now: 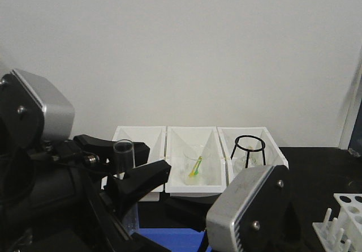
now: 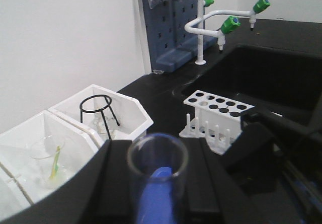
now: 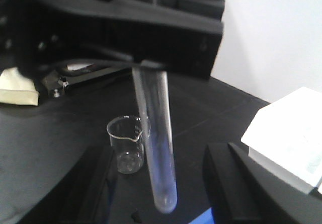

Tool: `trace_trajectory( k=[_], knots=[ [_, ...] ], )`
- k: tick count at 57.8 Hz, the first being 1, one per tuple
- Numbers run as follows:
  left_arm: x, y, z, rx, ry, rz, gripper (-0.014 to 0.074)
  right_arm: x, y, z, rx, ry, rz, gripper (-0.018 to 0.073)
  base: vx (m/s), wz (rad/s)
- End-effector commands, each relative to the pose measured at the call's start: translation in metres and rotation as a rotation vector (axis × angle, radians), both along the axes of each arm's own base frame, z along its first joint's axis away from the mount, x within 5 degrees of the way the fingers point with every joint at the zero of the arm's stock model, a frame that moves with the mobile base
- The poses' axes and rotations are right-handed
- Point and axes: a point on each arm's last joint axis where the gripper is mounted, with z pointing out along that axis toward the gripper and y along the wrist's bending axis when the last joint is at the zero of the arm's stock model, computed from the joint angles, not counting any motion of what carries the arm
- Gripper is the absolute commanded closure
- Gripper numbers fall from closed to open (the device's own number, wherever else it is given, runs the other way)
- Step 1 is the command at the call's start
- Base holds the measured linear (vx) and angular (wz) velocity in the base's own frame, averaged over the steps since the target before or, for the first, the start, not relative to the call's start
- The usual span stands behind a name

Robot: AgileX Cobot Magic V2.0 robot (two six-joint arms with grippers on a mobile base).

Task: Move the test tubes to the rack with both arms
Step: 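Bring the tube toward the right gripper and grasp it with right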

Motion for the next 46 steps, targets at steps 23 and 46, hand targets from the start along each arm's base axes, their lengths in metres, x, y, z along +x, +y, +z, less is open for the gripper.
trace_trajectory(
  k=[23,46],
  knots=[
    [-0.010,-0.016,0.016,-0.104,-0.045,-0.047,0.0619,0.003,0.005,0.023,0.157,-0.093,0.011,0.0142,0.00,0.00],
    [-0.011,-0.016,0.015,-0.105,-0.019,-0.053,0.0619,0.003,0.005,0.023,0.164,-0.098,0.012,0.0452,0.00,0.00]
  ],
)
